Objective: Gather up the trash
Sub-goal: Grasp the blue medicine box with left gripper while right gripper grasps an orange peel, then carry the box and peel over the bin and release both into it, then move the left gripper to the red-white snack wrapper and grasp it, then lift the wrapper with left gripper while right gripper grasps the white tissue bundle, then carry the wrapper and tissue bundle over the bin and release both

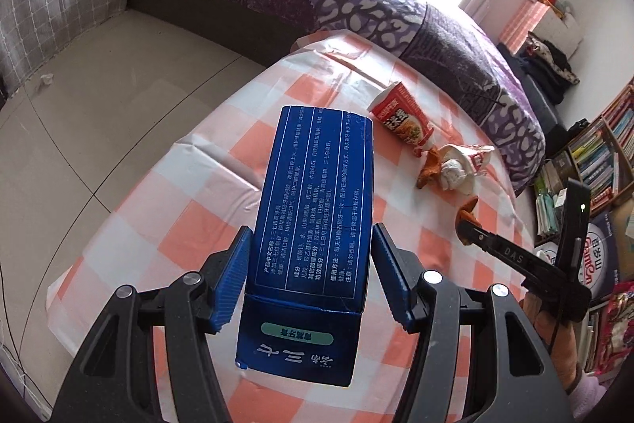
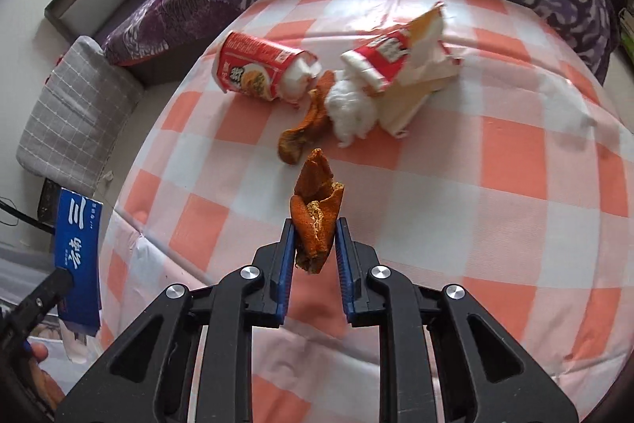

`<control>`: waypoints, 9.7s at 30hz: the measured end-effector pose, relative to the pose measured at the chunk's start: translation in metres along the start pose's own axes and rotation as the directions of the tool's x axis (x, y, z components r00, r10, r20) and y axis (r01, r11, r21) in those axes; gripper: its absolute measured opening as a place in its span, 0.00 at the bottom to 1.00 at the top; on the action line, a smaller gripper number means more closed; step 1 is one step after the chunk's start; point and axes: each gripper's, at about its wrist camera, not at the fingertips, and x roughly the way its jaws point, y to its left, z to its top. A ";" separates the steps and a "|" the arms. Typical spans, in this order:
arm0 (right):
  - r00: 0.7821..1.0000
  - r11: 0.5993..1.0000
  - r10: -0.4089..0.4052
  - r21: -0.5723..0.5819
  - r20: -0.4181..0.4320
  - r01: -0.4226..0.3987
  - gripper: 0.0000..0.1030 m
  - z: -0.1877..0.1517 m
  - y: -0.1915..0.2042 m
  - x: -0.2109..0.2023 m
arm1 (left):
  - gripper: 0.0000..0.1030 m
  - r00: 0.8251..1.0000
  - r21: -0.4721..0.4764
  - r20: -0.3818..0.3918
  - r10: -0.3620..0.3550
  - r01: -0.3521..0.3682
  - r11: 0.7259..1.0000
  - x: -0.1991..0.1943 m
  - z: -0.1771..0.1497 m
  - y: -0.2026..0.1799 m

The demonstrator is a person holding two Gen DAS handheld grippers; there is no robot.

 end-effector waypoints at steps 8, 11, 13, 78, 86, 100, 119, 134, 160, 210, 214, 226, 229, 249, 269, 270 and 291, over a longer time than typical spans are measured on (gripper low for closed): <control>0.992 0.999 -0.029 0.040 0.124 0.025 0.19 0.006 -0.069 -0.087 | 0.58 0.997 0.019 0.069 -0.037 0.036 0.999 -0.031 0.013 -0.074; 0.984 0.997 -0.065 0.062 0.166 0.056 0.19 0.005 -0.095 -0.114 | 0.58 0.995 0.027 0.089 -0.051 0.049 0.998 -0.036 0.015 -0.104; 0.977 0.993 -0.097 0.087 0.188 0.082 0.19 0.006 -0.112 -0.128 | 0.58 0.994 0.036 0.096 -0.059 0.055 0.998 -0.036 0.015 -0.123; 0.805 0.758 -0.457 0.639 0.378 0.130 0.87 -0.028 -0.314 -0.291 | 0.75 0.885 0.363 -0.361 -0.294 0.423 0.830 0.113 -0.131 -0.447; 0.878 0.824 -0.346 0.555 0.331 0.115 0.88 -0.007 -0.274 -0.247 | 0.75 0.972 0.646 -0.164 0.170 -0.025 0.763 0.140 -0.074 -0.397; 0.952 0.845 -0.180 0.535 0.248 0.020 0.89 0.023 -0.235 -0.188 | 0.75 0.830 0.828 0.037 0.557 -0.337 0.448 0.236 0.029 -0.347; 0.968 0.911 -0.182 0.400 0.174 0.099 0.89 0.026 -0.202 -0.157 | 0.22 0.986 0.309 -0.167 0.010 0.043 0.950 0.129 0.034 -0.256; 0.981 0.971 -0.181 0.174 0.068 0.167 0.89 0.013 -0.132 -0.102 | 0.20 0.994 -0.084 -0.107 -0.003 -0.006 0.996 0.066 -0.028 -0.146; 0.991 0.982 -0.129 -0.144 -0.027 0.124 0.89 -0.014 -0.042 -0.050 | 0.76 0.997 -0.538 -0.081 -0.003 -0.041 0.842 0.081 -0.018 -0.002; 0.990 0.986 0.065 -0.147 -0.122 -0.083 0.29 -0.040 0.074 0.023 | 0.40 0.970 -0.377 0.218 0.105 -0.016 0.926 -0.038 0.036 -0.015; 0.999 0.985 0.022 -0.173 -0.024 -0.025 0.29 -0.024 0.063 -0.012 | 0.40 0.958 -0.309 0.255 0.134 -0.051 0.950 -0.042 0.035 -0.036; 0.963 0.969 -0.139 -0.170 0.230 0.181 0.29 0.011 0.009 -0.109 | 0.40 0.915 -0.113 0.346 0.207 -0.178 0.978 -0.054 0.011 -0.113; 0.950 0.965 -0.168 -0.154 0.265 0.213 0.29 0.014 -0.006 -0.123 | 0.40 0.913 -0.088 0.356 0.199 -0.179 0.980 -0.055 0.003 -0.128; 0.892 0.959 -0.261 -0.007 0.370 0.284 0.30 0.014 -0.090 -0.160 | 0.40 0.943 0.100 0.317 0.102 -0.141 0.985 0.000 -0.037 -0.215; 0.868 0.933 -0.357 0.181 0.345 0.312 0.30 0.014 -0.171 -0.196 | 0.40 0.961 0.262 0.276 0.009 -0.084 0.961 0.016 -0.062 -0.278; 0.866 0.930 -0.363 0.192 0.344 0.313 0.30 0.014 -0.175 -0.197 | 0.40 0.962 0.267 0.272 0.006 -0.081 0.960 0.017 -0.064 -0.280; 0.781 0.767 -0.579 0.484 0.235 0.422 0.47 -0.012 -0.286 -0.248 | 0.40 0.978 0.389 0.163 -0.131 0.058 0.920 0.040 -0.093 -0.344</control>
